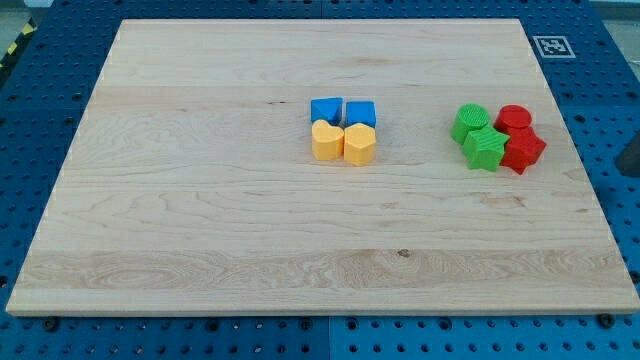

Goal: Point at the red star

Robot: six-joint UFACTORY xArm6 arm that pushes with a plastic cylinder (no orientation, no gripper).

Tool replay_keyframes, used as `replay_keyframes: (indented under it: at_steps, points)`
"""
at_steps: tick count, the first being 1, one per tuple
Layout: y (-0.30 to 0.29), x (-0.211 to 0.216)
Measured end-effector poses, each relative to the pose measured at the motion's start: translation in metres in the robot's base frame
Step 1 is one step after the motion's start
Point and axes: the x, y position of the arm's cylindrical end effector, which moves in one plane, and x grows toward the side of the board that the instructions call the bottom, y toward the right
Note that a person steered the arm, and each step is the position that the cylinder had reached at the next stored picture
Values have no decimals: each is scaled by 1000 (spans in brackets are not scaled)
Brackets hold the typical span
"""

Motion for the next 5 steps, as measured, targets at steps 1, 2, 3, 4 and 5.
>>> replay_keyframes:
  at_steps: [1,2,3,4,5]
  points:
    - [0,4]
    - [0,4]
    - [-1,4]
    - [-28,-4]
    - [-50,-18]
